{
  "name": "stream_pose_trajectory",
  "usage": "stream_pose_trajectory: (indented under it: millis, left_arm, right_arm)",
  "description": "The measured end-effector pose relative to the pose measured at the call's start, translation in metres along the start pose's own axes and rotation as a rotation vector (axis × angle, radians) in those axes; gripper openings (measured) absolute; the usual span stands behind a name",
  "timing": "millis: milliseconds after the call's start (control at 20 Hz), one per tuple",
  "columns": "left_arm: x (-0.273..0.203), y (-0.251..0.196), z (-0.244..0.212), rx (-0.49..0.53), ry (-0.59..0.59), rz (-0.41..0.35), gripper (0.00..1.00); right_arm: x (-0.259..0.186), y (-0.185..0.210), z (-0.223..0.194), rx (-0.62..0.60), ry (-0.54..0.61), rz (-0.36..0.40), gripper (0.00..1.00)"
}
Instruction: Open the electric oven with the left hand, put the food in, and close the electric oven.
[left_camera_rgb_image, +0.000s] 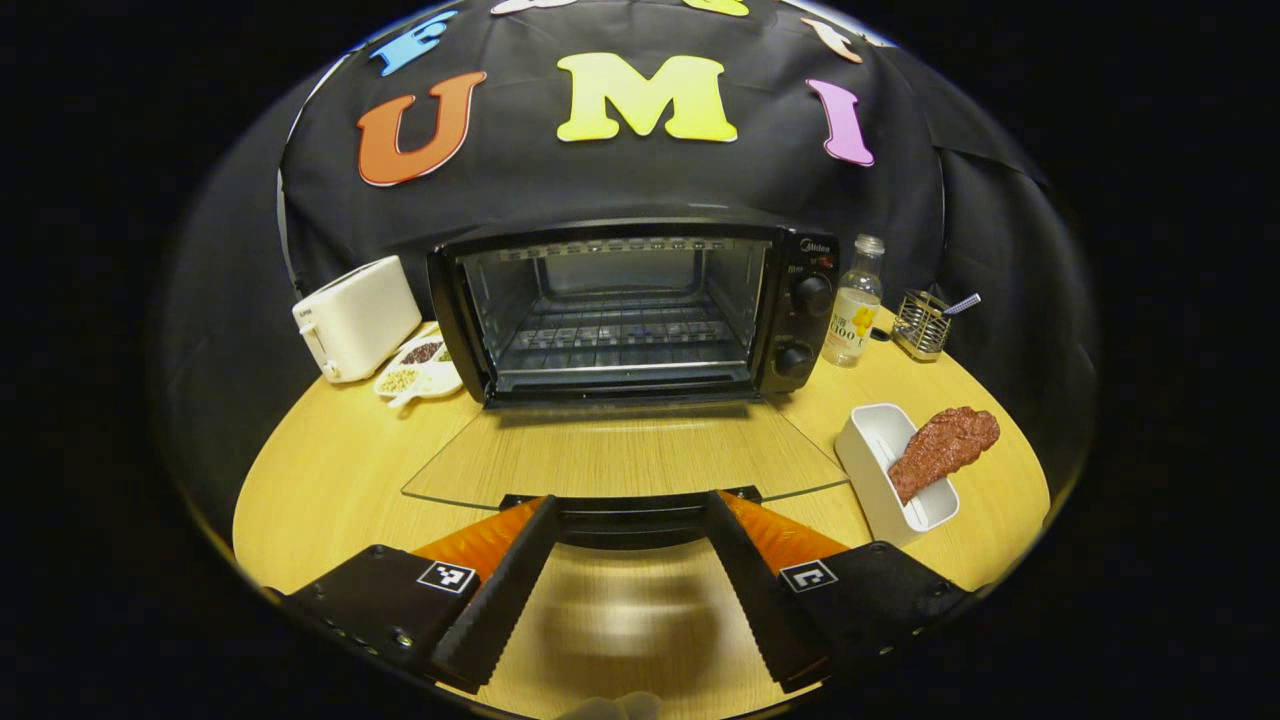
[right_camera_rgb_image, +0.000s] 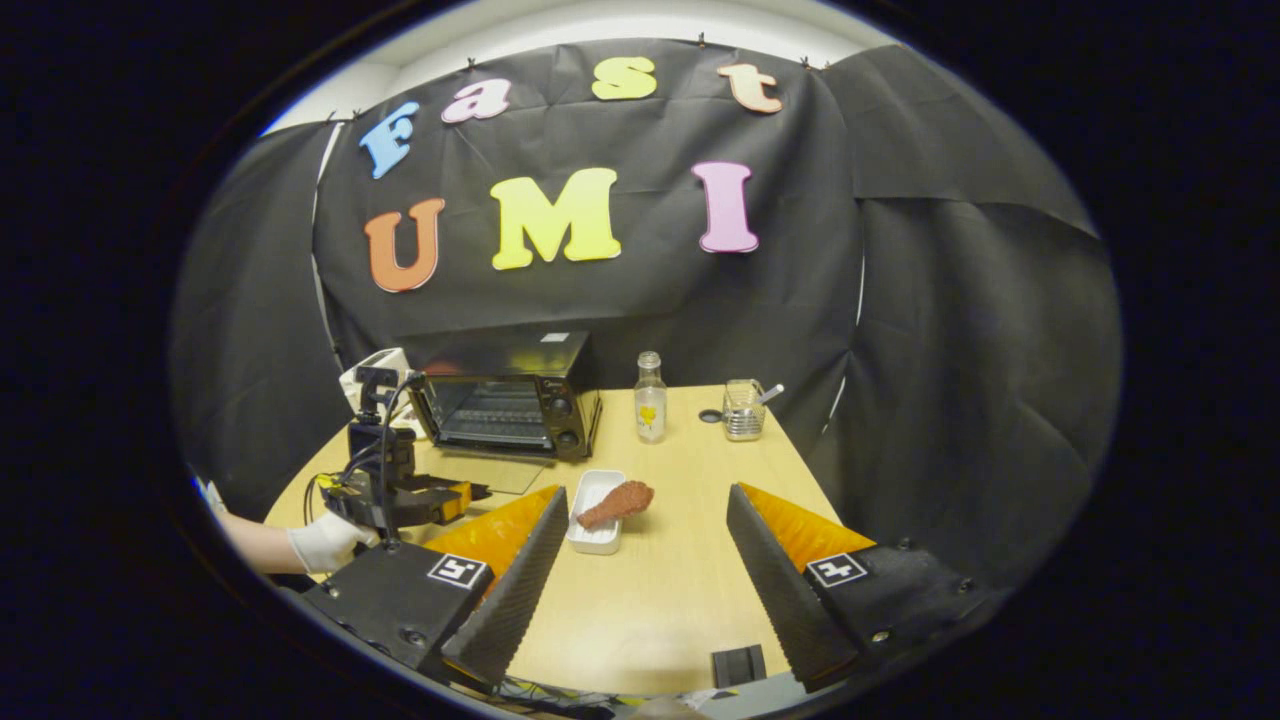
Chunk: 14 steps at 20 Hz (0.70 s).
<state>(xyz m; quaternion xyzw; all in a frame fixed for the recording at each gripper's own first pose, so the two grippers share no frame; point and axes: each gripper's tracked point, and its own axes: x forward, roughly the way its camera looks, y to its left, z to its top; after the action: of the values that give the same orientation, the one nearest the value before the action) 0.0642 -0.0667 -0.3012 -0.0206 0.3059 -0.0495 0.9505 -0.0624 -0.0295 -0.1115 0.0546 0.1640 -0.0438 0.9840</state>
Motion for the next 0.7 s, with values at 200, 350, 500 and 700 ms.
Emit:
stream_pose_trajectory:
  millis: [200, 350, 500, 700]
  left_arm:
    - [0.006, -0.001, -0.014, 0.032, 0.042, 0.0, 0.95]
    - [0.014, 0.003, -0.022, 0.027, 0.08, 0.015, 0.95]
    - [0.016, 0.001, -0.029, 0.002, 0.119, 0.011, 0.95]
    - [0.019, 0.0, -0.031, 0.002, 0.13, 0.007, 0.95]
  right_arm:
    - [0.001, -0.007, -0.004, 0.012, 0.011, -0.014, 1.0]
    - [0.004, -0.013, -0.008, 0.005, 0.024, -0.026, 1.0]
    - [0.006, -0.02, -0.01, 0.025, 0.03, -0.037, 1.0]
    - [0.011, -0.026, -0.015, 0.039, 0.044, -0.05, 1.0]
